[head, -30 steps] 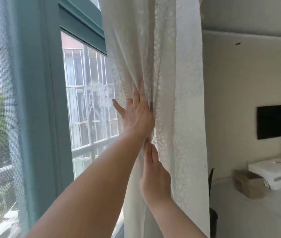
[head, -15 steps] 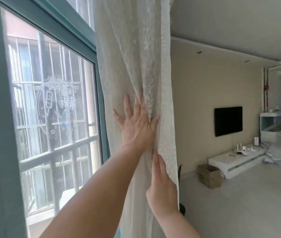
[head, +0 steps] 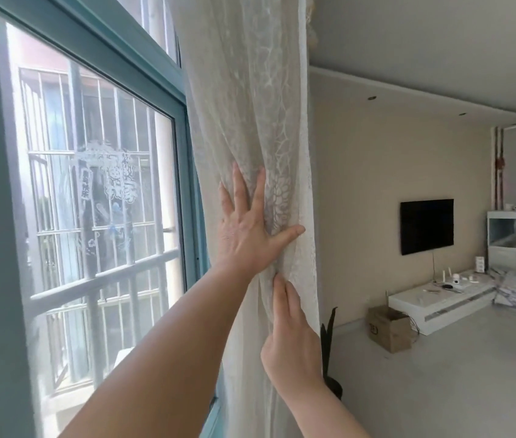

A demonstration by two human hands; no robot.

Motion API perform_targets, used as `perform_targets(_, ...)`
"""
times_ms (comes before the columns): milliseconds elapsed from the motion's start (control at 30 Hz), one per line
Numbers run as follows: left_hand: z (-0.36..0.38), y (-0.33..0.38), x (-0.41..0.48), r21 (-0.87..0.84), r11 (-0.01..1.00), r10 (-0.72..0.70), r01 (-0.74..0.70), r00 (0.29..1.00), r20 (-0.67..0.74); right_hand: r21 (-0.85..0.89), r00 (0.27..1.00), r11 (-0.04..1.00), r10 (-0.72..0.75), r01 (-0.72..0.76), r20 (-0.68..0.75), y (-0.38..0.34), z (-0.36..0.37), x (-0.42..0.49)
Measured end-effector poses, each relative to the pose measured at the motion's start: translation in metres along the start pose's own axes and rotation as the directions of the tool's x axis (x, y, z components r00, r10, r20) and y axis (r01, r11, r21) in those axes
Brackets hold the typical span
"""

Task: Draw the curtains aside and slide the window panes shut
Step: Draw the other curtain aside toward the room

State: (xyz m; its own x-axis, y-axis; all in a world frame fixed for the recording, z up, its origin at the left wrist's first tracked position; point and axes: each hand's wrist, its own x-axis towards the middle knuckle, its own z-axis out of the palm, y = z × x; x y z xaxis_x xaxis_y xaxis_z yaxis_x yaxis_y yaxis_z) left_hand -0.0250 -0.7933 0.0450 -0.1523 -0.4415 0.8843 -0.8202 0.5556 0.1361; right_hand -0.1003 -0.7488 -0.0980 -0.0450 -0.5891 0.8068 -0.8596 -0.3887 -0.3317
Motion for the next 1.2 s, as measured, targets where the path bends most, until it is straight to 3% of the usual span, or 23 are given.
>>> perform_targets(100,0.010,0.011,0.006,-0.035,0.999,0.040,-0.041,0.999,-0.016,0.018,0.981,1.000,0.025,-0.021,-0.194,0.022,-0.006,0.009)
perform_targets(167,0.013,0.014,0.010,-0.049,0.998,0.045,-0.045,0.999,-0.014,0.093,0.967,0.991,0.111,-0.091,-0.230,0.037,-0.012,0.021)
perform_targets(300,0.023,0.016,0.019,-0.066,0.996,0.059,-0.058,0.998,0.011,0.453,0.930,0.819,0.361,-0.353,0.074,0.046,-0.015,0.044)
perform_targets(400,0.030,0.016,0.025,-0.067,0.995,0.077,-0.076,0.997,0.008,0.396,0.947,0.861,0.283,-0.320,0.150,0.031,0.000,0.042)
perform_targets(500,0.038,0.016,0.030,-0.070,0.993,0.093,-0.092,0.996,0.011,0.253,0.984,0.951,0.175,-0.175,0.023,0.018,0.017,0.042)
perform_targets(633,0.043,0.010,0.032,0.032,0.997,0.070,-0.070,0.998,0.003,0.031,0.984,0.995,0.104,-0.100,-0.145,0.012,0.024,0.046)
perform_targets(733,0.045,0.003,0.034,0.120,0.991,0.053,-0.053,0.999,0.000,-0.023,0.993,0.999,0.037,-0.039,-0.110,0.014,0.021,0.044)
perform_targets(900,0.060,0.004,0.041,0.129,0.990,0.057,-0.062,0.998,0.041,-0.145,0.996,0.988,0.038,-0.050,-0.080,0.023,0.026,0.050)
perform_targets(1200,0.104,0.019,0.072,0.142,0.990,0.010,-0.017,0.998,0.055,-0.119,1.000,0.993,-0.005,0.002,-0.024,0.079,0.028,0.083)
